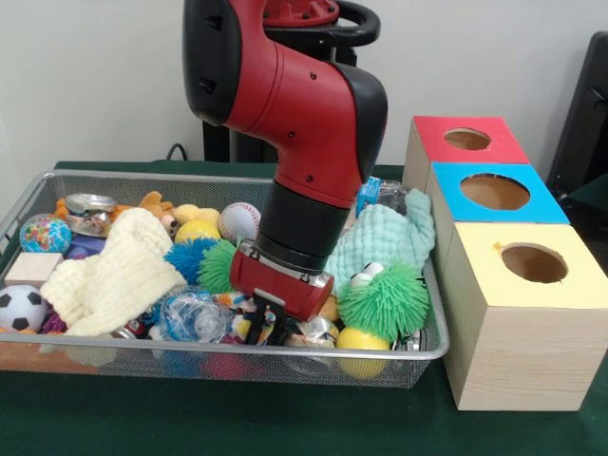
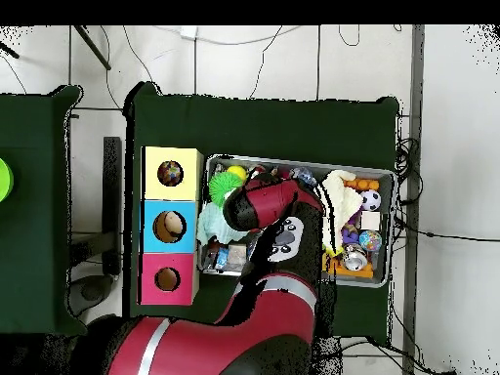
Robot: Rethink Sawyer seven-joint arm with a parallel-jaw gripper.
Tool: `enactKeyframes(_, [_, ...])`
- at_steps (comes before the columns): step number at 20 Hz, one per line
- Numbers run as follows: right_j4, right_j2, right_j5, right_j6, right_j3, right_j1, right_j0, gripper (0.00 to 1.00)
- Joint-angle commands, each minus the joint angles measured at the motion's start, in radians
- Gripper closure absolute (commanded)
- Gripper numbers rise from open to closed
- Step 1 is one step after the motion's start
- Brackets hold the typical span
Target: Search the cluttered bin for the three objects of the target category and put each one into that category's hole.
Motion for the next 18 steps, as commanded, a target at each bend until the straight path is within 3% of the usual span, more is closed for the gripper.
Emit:
enactKeyframes(1, [-0.069, 0.073, 0.021, -0.041, 0.052, 0.086, 0.016, 1.00])
enactKeyframes(6, [-0.046, 0.101, 0.114, -0.072, 0.067, 0.036, 0.004, 1.00])
enactKeyframes(9, [0.001, 0.126, 0.304, -0.141, 0.073, -0.074, 0.006, 1.00])
enactKeyframes(11, [0.034, 0.139, 0.486, -0.210, 0.031, -0.152, 0.011, 1.00])
enactKeyframes(14, [0.058, 0.154, 0.704, -0.272, -0.071, -0.189, 0.010, 1.00])
enactKeyframes(18, [0.035, 0.156, 0.841, -0.285, -0.174, -0.190, 0.027, 1.00])
